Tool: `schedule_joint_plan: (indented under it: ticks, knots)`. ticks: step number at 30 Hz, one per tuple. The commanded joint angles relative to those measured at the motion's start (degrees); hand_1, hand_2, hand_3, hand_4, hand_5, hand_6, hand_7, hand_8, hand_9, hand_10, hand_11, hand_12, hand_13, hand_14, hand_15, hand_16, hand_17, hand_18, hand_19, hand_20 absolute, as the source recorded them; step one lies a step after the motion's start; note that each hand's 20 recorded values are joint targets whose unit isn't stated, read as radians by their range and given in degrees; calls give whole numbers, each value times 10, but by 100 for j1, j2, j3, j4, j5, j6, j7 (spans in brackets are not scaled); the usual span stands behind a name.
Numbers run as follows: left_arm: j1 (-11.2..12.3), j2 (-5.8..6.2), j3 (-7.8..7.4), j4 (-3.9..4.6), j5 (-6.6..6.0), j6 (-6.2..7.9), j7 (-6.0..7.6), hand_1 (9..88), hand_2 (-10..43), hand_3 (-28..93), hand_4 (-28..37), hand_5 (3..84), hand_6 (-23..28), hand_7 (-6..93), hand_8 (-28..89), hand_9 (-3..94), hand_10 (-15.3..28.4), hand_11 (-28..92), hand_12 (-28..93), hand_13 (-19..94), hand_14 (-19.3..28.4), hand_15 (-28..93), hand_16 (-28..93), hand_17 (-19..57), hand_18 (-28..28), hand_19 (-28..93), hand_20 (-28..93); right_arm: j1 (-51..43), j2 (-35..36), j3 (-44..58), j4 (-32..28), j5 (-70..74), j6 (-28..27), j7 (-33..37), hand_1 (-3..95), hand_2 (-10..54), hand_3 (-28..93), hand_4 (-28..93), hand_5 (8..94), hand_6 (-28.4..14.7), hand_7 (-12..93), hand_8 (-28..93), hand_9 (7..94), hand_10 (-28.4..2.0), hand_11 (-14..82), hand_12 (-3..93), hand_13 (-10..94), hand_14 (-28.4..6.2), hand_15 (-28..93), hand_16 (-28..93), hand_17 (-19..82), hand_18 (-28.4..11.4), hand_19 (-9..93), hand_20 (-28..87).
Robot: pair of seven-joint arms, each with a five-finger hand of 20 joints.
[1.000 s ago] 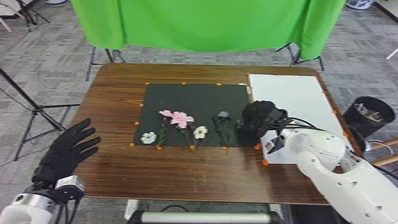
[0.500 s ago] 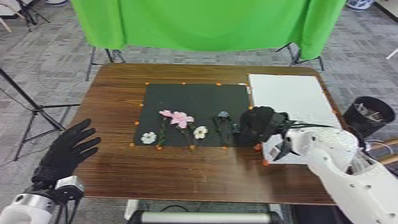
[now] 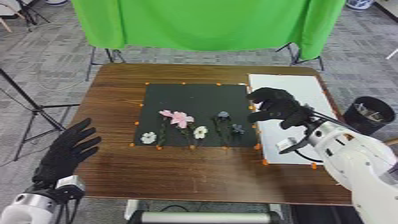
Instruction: Arrange flowers
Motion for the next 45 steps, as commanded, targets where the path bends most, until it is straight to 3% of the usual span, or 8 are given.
schedule_joint_plan:
  ticks: [1, 6, 12, 31, 35, 38, 41, 45]
  knots:
    - [-279, -134, 221, -62, 128, -183, 65, 250, -5, 701, -247, 256, 24, 211, -112, 214, 123, 212, 153, 185, 163, 301, -12, -95, 229, 421, 65, -859, -873, 749, -34, 3367, 159, 301, 189, -93, 870, -262, 303, -30, 245, -124, 315, -127, 126, 230, 238, -117, 243, 247, 54, -231, 462, 261]
    - [-522, -191, 383, -55, 168, -319, 146, 248, -9, 700, -247, 255, 25, 210, -111, 208, 122, 211, 155, 174, 158, 293, -11, -95, 229, 419, 64, -1075, -1335, 969, 62, 4467, -28, 330, 155, -89, 839, -238, 259, -33, 136, -80, 255, -123, 20, 246, 188, -125, -3, 387, -32, -243, 384, 188]
    - [-773, -315, 597, -7, 182, -486, 215, 236, -28, 691, -249, 248, 24, 198, -106, 181, 113, 174, 155, 145, 149, 234, -2, -101, 242, 403, 54, -1330, -1813, 1299, -36, 4720, -342, 446, 137, -89, 813, -243, 229, -34, 91, -69, 215, -120, -27, 234, 138, -132, -88, 389, -85, -247, 337, 137]
    - [-1281, -484, 1055, 213, 71, -546, 437, 217, -54, 685, -281, 225, 17, 169, -90, 162, 104, 117, 180, 117, 140, 146, 43, -132, 238, 367, 44, -1599, -1960, 1252, -202, 4820, -70, 419, 129, -95, 810, -250, 244, -47, 95, -62, 242, -129, -11, 239, 172, -124, -70, 407, -92, -235, 364, 124]
    - [-1507, -645, 1207, 329, 105, -657, 368, 223, -51, 687, -276, 231, 20, 177, -91, 168, 107, 127, 183, 125, 141, 163, 46, -129, 230, 369, 51, -1646, -1904, 1271, -298, 4833, 56, 336, 134, -95, 810, -249, 244, -47, 101, -61, 249, -128, -5, 246, 183, -124, -59, 412, -88, -236, 375, 132]
    - [-1654, -739, 1387, 388, -117, -697, 535, 225, -50, 689, -272, 234, 21, 183, -96, 171, 108, 134, 182, 128, 141, 174, 44, -127, 227, 368, 57, -1673, -1902, 1226, -353, 4866, 128, 305, 135, -95, 812, -248, 246, -47, 107, -63, 254, -128, 2, 250, 192, -124, -51, 414, -80, -236, 377, 135]
    - [-1605, -743, 1367, 377, 99, -674, 387, 229, -49, 687, -270, 235, 21, 184, -97, 173, 109, 139, 181, 129, 141, 180, 40, -125, 225, 368, 60, -1648, -1931, 1161, -334, 4840, 89, 408, 137, -95, 815, -249, 246, -47, 112, -66, 255, -129, 7, 251, 195, -124, -46, 414, -76, -236, 380, 140]
    - [-1817, -664, 1526, 437, 24, -624, 497, 233, -47, 686, -267, 236, 21, 185, -98, 173, 109, 141, 176, 129, 141, 182, 35, -124, 224, 367, 62, -1600, -1929, 1166, -335, 4834, 186, 374, 141, -95, 816, -248, 246, -47, 115, -68, 254, -130, 10, 251, 194, -122, -44, 414, -74, -235, 381, 145]
